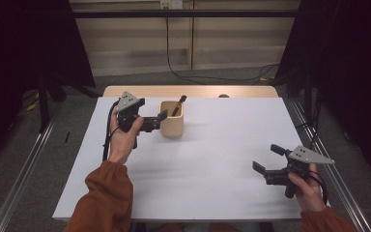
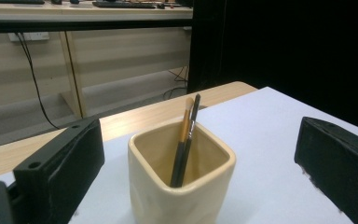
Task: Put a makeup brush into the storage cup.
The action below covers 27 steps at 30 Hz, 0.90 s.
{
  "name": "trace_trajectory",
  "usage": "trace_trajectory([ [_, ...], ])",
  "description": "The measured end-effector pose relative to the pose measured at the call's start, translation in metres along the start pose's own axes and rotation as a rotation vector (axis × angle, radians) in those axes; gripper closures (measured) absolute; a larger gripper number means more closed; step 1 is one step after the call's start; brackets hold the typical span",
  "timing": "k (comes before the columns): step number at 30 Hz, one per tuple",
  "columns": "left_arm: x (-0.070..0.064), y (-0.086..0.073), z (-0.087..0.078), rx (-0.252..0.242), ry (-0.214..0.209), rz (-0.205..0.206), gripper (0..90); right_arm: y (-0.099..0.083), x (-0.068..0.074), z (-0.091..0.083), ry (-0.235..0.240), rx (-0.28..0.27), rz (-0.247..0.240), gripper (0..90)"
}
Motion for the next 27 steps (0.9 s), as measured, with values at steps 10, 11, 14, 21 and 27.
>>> trace_trajectory([
  [10,-0.009,-0.022,-0.012,0.023,-0.003,0.027,1.4,0.000,-0.001,0.000,0.000,0.002,0.002,0.8],
  [11,-0.011,-0.023,-0.014,0.021,-0.006,0.020,1.4,0.000,-0.001,0.001,0.000,0.002,0.001,0.8],
  [14,-0.013,-0.025,-0.021,0.014,-0.005,0.021,1.5,0.000,0.000,0.001,0.003,0.002,0.001,0.9],
  [21,-0.015,-0.032,-0.040,0.005,0.013,0.020,1.3,0.000,-0.001,0.002,0.003,0.003,0.000,0.9],
  [27,-0.021,-0.043,-0.053,0.000,0.015,0.027,1.3,0.000,0.001,0.001,0.008,0.000,-0.007,0.9],
])
Point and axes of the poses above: each handheld gripper's, and its own axes: z roughly forward along the jaws, y roughly out of its top, x roughly to its left, the point moved 5 cm from there along z, roughly forward along the jaws, and after that the axes turned 7 degrees about z, right-handed, at the moved point
